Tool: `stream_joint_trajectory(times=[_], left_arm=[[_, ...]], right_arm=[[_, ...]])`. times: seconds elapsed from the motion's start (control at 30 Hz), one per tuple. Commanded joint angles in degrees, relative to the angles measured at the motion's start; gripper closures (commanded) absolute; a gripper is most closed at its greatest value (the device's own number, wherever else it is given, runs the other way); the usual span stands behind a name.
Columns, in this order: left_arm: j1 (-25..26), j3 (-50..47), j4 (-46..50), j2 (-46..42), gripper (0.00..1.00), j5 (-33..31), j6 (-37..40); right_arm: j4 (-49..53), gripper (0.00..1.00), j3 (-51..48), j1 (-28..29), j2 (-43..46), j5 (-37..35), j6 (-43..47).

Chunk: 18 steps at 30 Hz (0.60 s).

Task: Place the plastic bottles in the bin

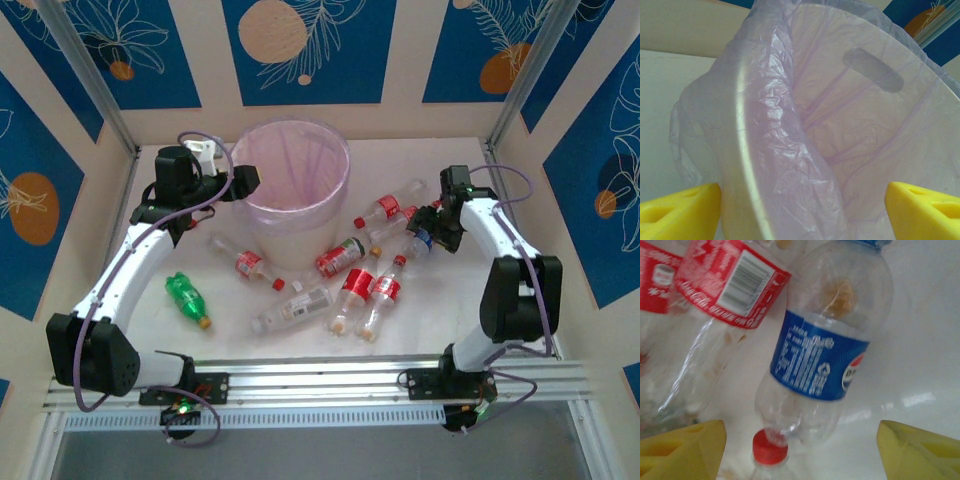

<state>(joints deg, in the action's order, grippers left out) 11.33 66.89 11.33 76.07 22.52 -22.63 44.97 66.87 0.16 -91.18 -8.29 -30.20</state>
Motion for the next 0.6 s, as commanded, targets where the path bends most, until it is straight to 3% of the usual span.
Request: stream_joint_trajectory(times=[0.0,0.37,0.57], left_arm=[[0.54,-2.11,5.34,1.19,0.16,0.44,2.42],[0.59,-2.08,5.44,1.27,0.16,0.28,2.63],[0.56,-2.12,5.52,1.45,0.16,0.11,2.59]], right_arm=[[-3.62,0.21,-0.94,-0.51,-2.42,0.88,-1.29],[-9.13,0.21,-3.96,-2.31,-9.37,-0.33,-2.04],[-11.13,0.28,-6.11,-3.28,-9.75,-1.15,-1.45]])
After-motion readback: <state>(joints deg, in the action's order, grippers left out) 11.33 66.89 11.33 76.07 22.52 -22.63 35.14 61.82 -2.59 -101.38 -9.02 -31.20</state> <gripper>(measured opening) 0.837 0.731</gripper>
